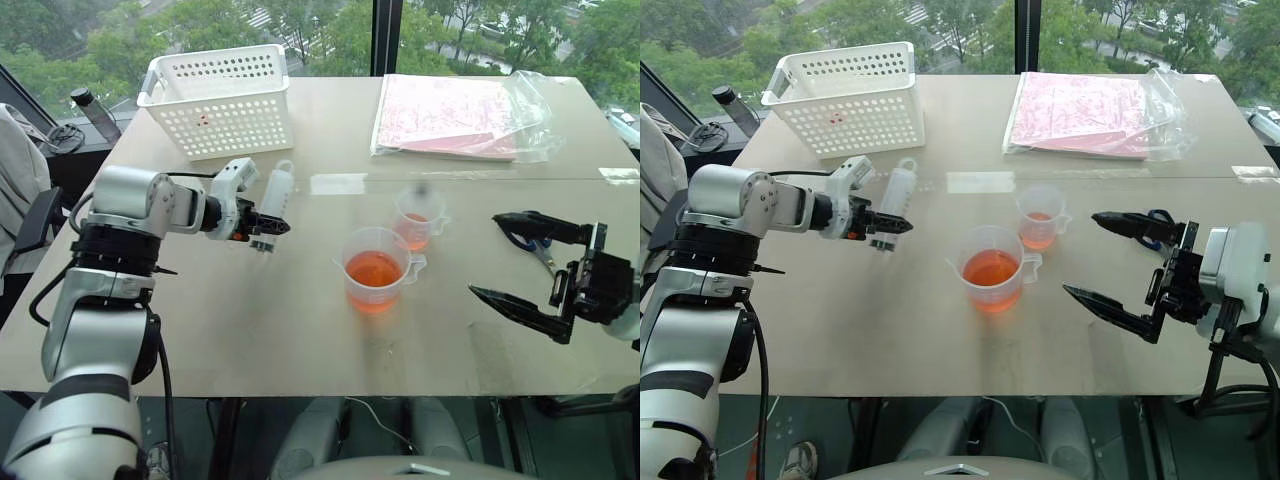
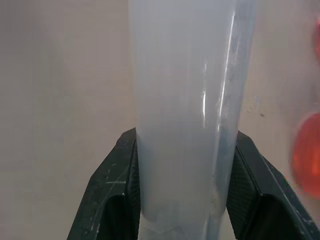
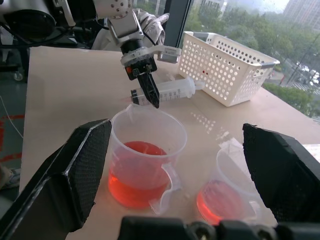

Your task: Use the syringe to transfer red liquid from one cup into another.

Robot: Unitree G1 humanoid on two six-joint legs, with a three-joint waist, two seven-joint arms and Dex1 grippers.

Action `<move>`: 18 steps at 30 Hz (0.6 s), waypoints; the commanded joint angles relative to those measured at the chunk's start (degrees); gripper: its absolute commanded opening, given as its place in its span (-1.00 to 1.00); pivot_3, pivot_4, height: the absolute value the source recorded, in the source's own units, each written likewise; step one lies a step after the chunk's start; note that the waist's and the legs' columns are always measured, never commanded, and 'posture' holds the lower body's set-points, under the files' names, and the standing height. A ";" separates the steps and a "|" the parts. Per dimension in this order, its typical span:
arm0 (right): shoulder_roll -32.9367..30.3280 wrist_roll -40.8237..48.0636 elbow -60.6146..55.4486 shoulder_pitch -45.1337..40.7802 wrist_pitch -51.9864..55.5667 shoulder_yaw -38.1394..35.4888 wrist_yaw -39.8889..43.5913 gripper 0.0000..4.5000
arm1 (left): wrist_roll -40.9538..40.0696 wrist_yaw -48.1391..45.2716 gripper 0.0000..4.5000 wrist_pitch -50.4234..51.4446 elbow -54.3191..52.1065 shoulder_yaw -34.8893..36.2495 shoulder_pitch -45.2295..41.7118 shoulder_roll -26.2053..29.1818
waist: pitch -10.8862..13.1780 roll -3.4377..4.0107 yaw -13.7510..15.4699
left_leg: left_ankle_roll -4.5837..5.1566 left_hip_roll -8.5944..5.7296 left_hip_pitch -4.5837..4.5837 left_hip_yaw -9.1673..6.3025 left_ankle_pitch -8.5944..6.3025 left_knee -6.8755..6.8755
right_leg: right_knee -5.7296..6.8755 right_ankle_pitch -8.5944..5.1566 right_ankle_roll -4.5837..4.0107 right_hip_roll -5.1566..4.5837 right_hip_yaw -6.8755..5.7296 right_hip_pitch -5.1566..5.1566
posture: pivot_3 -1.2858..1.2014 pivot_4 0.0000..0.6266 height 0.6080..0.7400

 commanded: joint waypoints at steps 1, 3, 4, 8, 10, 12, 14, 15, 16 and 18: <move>-1.40 1.94 -2.48 0.11 -0.42 -3.15 -0.56 1.00 | 1.83 -1.72 -0.31 -1.45 1.83 0.19 -1.17 -0.05 | 0.02 -0.05 0.02 | 0.00 0.00 -0.01 -0.01 0.00 0.00 | 0.01 0.00 0.00 0.00 -0.01 0.00 | 0.03 -0.52 1.00; -2.08 3.03 -2.53 -0.05 -0.11 -3.47 -0.69 1.00 | 2.06 -2.39 -0.31 -0.74 2.80 0.78 -1.35 -0.73 | 0.00 -0.07 0.10 | 0.00 0.00 -0.01 -0.01 0.00 0.01 | -0.01 0.00 0.00 0.00 -0.02 0.00 | 0.03 -0.52 1.00; -2.49 3.57 -2.53 -0.18 -0.03 -3.59 -0.70 1.00 | 1.98 -2.57 -0.31 -0.08 3.07 1.31 -1.40 -1.04 | -0.01 -0.09 0.12 | 0.01 0.00 -0.01 -0.02 0.00 0.01 | -0.01 0.00 0.00 0.00 -0.03 0.01 | 0.03 -0.52 1.00; -3.54 6.57 -1.83 -2.52 0.25 -3.00 -1.79 1.00 | 2.45 -4.51 0.32 -0.37 -0.15 1.17 -0.02 0.05 | -0.03 -0.11 0.09 | 0.01 0.00 -0.01 -0.03 0.00 0.02 | 0.00 0.00 0.00 -0.04 -0.03 0.05 | 0.03 -0.52 1.00; -3.91 7.13 -1.50 -3.17 0.32 -2.66 -1.69 1.00 | 1.97 -4.21 0.75 0.98 -1.87 2.96 0.28 0.81 | -0.03 -0.12 0.09 | 0.01 0.00 0.01 -0.07 0.00 0.03 | -0.02 0.00 0.00 -0.05 -0.02 0.11 | 0.03 -0.52 1.00; -4.05 7.65 -1.05 -3.49 0.39 -2.67 -1.62 1.00 | 0.47 -4.07 0.96 3.58 -5.52 5.49 1.02 1.98 | -0.02 -0.14 0.01 | 0.01 0.00 0.01 -0.11 0.00 0.04 | -0.02 0.00 0.00 -0.05 -0.03 0.13 | 0.03 -0.52 1.00; -4.36 7.76 -0.51 -3.80 0.47 -2.64 -1.42 1.00 | -1.89 -3.21 0.96 6.07 -10.04 10.83 2.03 2.67 | -0.01 -0.16 -0.31 | 0.01 0.01 0.01 -0.10 0.00 0.03 | -0.01 0.00 0.00 -0.04 -0.02 0.11 | 0.03 -0.52 1.00; -4.46 7.75 -0.27 -3.94 0.51 -2.65 -1.46 1.00 | -2.67 -2.66 0.96 6.82 -12.40 13.20 2.76 3.05 | 0.00 -0.18 -0.31 | 0.01 0.01 0.01 -0.10 0.00 0.03 | -0.01 0.00 0.00 -0.04 -0.02 0.10 | 0.03 -0.52 1.00; -4.47 7.66 0.06 -3.96 0.47 -2.84 -1.43 1.00 | -3.18 -2.41 0.96 3.83 -16.81 15.76 4.93 3.42 | 0.00 -0.18 -0.31 | 0.01 0.01 0.01 -0.11 0.00 0.03 | -0.02 0.00 0.00 -0.04 -0.03 0.10 | 0.03 -0.52 1.00; -4.22 7.69 0.75 -3.77 0.61 -3.52 -1.92 1.00 | -5.75 -0.44 0.96 -5.02 -26.70 25.03 9.58 -0.06 | -0.01 -0.15 -0.15 | 0.01 0.01 0.01 -0.09 0.00 0.04 | -0.02 0.00 0.00 -0.07 -0.02 0.11 | 0.03 -0.52 1.00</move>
